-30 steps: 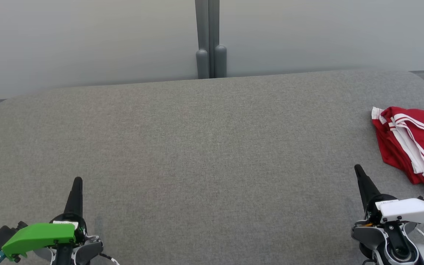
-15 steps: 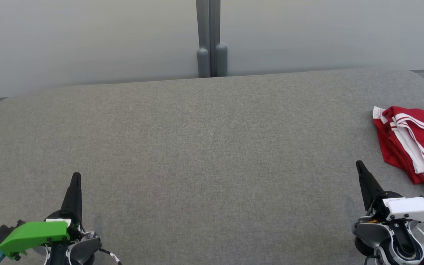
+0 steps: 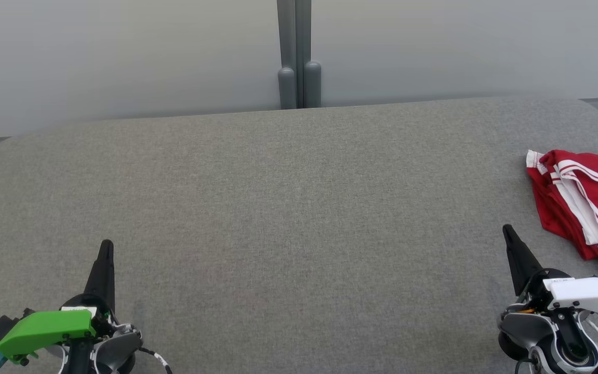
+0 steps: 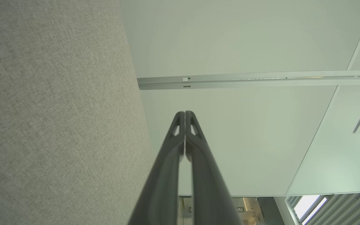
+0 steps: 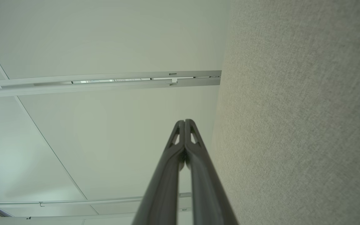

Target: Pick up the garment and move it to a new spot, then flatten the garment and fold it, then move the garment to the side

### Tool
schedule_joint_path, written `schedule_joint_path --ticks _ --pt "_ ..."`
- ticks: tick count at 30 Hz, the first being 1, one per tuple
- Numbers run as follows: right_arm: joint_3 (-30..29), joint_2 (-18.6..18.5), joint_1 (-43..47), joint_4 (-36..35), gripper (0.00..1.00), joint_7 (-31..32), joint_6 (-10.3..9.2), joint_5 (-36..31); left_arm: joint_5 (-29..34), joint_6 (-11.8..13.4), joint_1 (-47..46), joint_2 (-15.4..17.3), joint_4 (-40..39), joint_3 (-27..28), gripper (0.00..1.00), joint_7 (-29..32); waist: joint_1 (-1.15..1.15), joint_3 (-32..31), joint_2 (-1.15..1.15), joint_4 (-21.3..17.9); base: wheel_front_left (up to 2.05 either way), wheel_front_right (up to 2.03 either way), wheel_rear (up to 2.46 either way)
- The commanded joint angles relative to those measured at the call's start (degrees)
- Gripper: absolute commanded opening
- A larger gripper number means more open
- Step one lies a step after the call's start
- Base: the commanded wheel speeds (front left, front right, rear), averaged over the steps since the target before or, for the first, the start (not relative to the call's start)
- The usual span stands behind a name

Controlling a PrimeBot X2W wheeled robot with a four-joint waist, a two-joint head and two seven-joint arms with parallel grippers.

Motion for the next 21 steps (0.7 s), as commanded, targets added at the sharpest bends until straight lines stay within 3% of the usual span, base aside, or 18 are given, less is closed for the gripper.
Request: schedule_joint_path --ticks 1,21 --pt "-0.16 -0.24 -0.51 -0.25 0.0 0.22 0.02 0.27 -0.09 -0.37 -0.64 0.38 -0.06 0.21 0.0 0.01 0.0 0.0 0.0 0.0 0.0 0.0 0.0" --pt "-0.15 -0.24 -0.5 -0.25 0.0 0.22 0.02 0.28 -0.09 -0.37 -0.63 0.37 -0.07 0.21 0.0 0.0 0.0 0.0 0.0 0.0 0.0 0.0 0.0"
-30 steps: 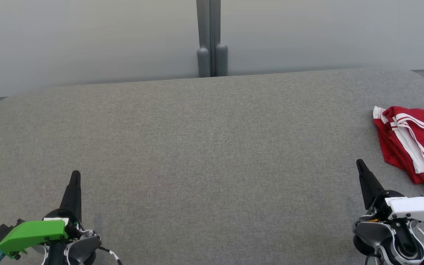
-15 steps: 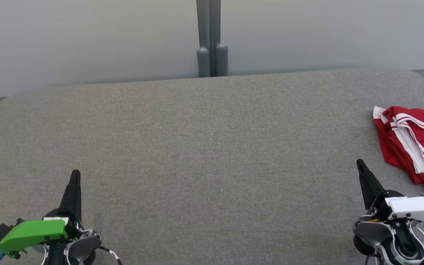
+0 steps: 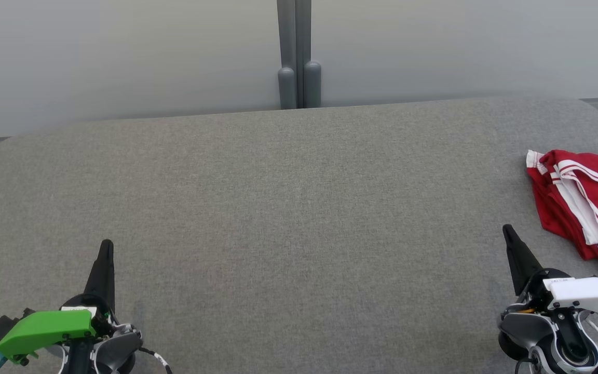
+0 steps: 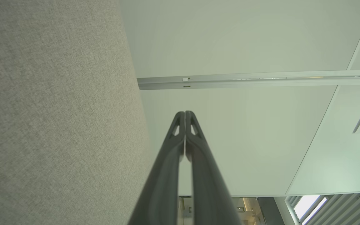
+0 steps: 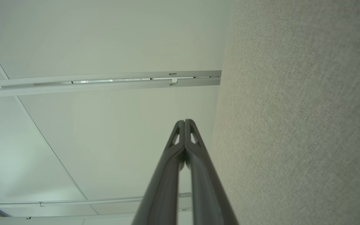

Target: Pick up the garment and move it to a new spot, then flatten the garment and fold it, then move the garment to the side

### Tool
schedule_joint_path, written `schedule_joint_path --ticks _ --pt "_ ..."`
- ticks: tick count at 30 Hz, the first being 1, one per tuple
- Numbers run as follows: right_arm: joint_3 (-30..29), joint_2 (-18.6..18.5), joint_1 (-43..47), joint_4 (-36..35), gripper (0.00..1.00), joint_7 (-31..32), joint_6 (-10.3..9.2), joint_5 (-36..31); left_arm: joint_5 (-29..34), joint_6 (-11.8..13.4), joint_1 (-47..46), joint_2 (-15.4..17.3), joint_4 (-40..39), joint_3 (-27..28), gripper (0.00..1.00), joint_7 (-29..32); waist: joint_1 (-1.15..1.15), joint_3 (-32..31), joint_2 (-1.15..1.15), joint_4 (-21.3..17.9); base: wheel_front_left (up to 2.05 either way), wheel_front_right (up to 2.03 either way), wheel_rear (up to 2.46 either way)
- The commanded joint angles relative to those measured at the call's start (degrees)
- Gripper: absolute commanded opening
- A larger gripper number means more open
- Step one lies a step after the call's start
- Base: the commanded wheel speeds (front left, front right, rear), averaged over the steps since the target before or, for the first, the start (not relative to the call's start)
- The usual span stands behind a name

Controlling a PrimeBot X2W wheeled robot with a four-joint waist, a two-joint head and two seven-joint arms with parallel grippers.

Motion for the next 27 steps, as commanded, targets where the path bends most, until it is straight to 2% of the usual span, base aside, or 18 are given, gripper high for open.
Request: schedule_joint_path --ticks 1,27 --pt "-0.15 -0.24 -0.48 -0.24 0.0 0.22 0.02 0.28 -0.09 -0.36 -0.63 0.36 -0.06 0.21 0.0 0.0 0.0 0.0 0.0 0.0 0.0 0.0 0.0" --pt "-0.15 -0.24 -0.47 -0.24 0.0 0.21 0.02 0.28 -0.09 -0.36 -0.62 0.36 -0.06 0.21 0.0 0.0 0.0 0.0 0.0 0.0 0.0 0.0 0.0"
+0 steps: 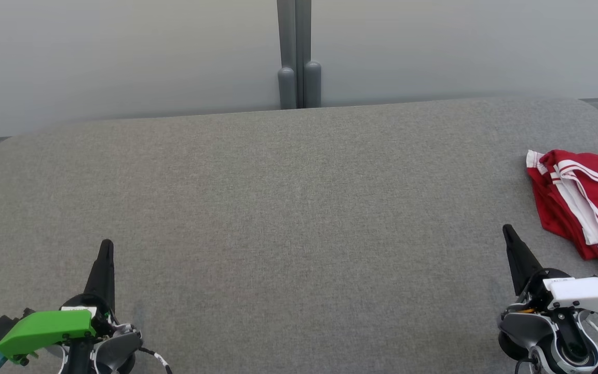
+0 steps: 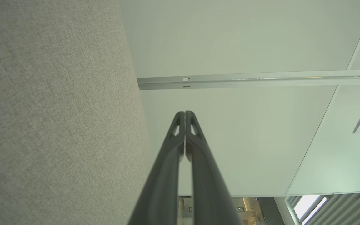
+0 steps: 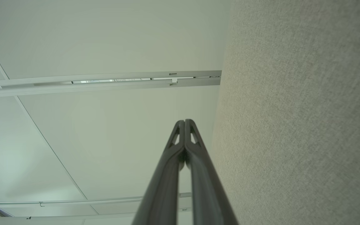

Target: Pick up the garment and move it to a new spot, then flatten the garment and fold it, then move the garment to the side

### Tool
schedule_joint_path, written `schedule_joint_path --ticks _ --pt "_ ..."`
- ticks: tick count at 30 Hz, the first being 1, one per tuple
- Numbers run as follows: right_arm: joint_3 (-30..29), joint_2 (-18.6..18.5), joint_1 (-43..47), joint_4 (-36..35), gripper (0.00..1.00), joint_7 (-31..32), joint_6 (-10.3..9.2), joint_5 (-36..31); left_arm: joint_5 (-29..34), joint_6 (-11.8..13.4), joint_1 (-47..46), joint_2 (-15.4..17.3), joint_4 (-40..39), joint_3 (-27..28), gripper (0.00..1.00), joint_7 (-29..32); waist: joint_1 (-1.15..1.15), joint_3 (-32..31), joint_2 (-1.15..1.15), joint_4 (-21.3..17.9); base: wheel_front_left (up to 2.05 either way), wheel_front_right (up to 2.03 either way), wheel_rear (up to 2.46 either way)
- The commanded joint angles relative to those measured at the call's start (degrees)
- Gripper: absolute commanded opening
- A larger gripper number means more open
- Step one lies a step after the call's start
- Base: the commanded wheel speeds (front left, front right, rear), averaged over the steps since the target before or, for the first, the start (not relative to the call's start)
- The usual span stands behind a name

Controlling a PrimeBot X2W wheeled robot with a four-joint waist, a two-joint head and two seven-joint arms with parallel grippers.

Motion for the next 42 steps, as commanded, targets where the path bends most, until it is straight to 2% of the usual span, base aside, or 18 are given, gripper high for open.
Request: schedule_joint_path --ticks 1,42 --pt "-0.15 -0.24 -0.46 -0.24 0.0 0.21 0.02 0.28 -0.09 -0.36 -0.62 0.36 -0.07 0.22 0.0 0.0 0.0 0.0 0.0 0.0 0.0 0.0 0.0" --pt "-0.14 -0.24 -0.45 -0.24 0.0 0.2 0.02 0.29 -0.09 -0.36 -0.61 0.36 -0.07 0.22 0.0 -0.01 0.0 0.0 0.0 0.0 0.0 0.0 0.0"
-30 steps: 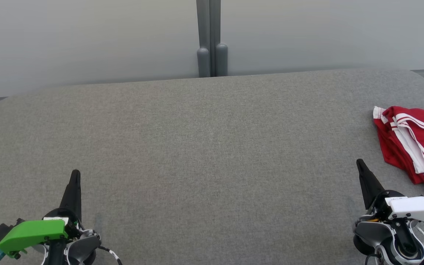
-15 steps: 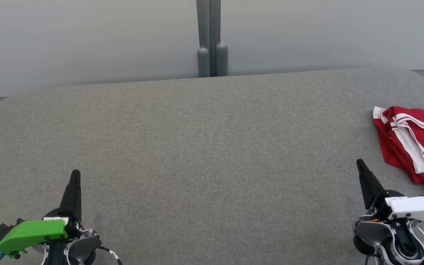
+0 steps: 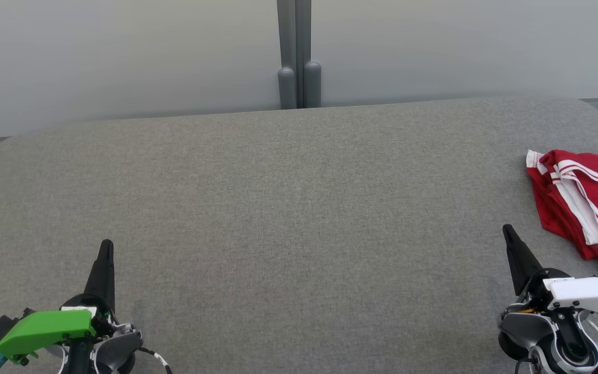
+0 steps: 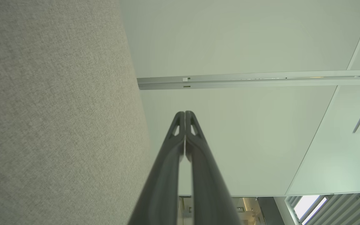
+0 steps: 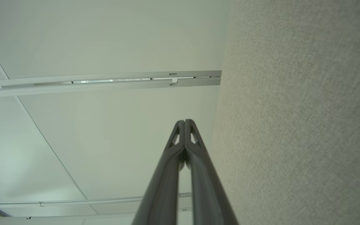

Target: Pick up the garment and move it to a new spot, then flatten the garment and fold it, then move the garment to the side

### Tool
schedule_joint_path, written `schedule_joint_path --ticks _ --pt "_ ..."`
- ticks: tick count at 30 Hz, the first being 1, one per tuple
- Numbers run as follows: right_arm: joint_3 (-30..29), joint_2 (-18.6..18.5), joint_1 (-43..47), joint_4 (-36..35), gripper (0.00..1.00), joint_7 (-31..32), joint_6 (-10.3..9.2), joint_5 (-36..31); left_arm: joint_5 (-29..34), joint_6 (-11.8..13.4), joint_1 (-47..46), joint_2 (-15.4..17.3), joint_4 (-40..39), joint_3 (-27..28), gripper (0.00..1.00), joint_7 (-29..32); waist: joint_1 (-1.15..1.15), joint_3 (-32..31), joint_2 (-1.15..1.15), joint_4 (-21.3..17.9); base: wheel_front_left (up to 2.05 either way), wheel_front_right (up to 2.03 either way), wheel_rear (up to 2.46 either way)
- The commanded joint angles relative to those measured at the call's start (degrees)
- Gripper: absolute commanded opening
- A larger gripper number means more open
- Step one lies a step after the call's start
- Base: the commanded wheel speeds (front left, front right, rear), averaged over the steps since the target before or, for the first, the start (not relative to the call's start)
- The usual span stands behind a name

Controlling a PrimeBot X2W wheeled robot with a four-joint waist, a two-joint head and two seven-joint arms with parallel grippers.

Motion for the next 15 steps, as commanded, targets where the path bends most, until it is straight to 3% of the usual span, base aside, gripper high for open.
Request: schedule_joint_path --ticks 1,15 --pt "-0.14 -0.24 -0.45 -0.24 0.0 0.2 0.02 0.29 -0.08 -0.36 -0.61 0.36 -0.05 0.22 0.0 -0.01 0.0 0.0 0.0 0.0 0.0 0.0 0.0" --pt "-0.14 -0.24 -0.45 -0.24 0.0 0.2 0.02 0.29 -0.08 -0.36 -0.61 0.36 -0.06 0.22 0.0 -0.01 0.0 0.0 0.0 0.0 0.0 0.0 0.0"
